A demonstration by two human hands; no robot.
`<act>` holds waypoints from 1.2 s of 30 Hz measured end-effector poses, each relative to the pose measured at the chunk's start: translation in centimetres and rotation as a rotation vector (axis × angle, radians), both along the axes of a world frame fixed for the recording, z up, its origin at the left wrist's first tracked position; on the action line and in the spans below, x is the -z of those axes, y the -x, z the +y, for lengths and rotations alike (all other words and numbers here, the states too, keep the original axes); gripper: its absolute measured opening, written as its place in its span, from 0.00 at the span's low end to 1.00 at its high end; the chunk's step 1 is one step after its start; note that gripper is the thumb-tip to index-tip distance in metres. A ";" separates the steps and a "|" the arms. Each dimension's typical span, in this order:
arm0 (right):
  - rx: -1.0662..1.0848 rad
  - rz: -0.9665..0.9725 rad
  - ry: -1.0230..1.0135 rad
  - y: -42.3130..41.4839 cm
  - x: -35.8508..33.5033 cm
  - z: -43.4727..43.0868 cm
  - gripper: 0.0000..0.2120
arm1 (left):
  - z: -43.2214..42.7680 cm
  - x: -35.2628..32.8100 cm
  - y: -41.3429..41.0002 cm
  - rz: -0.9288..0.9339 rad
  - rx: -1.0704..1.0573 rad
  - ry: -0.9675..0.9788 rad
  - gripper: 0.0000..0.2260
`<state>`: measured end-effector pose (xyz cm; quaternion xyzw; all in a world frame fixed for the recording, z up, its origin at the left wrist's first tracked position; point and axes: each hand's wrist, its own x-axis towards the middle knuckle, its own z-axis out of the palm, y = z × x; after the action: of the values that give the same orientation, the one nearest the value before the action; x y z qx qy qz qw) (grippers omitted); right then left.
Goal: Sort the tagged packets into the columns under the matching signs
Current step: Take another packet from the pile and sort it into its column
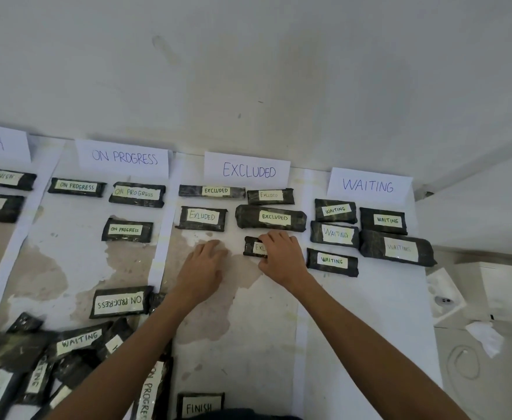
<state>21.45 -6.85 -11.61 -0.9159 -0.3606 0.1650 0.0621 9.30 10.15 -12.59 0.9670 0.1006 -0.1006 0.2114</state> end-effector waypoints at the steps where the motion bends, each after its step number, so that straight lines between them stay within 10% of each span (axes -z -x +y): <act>1: -0.004 -0.006 -0.001 0.0 0.0 -0.1 0.20 | 0.1 -0.1 0.1 -0.002 0.001 0.012 0.20; 15: -0.014 0.137 -0.081 8.1 -3.6 2.7 0.22 | 4.8 -2.7 10.5 0.036 -0.296 0.104 0.16; 33: 0.090 0.241 -0.097 18.0 -4.4 2.3 0.21 | 0.8 -2.2 13.4 0.285 -0.424 0.087 0.45; 36: 0.230 0.387 -0.197 18.6 -5.0 2.4 0.20 | 1.4 -2.0 13.3 0.273 -0.447 0.172 0.34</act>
<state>2.84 -4.41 -6.64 -0.8918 -0.2496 0.2932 0.2374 -3.98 11.52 -10.59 0.8769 0.3302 -0.1888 0.2940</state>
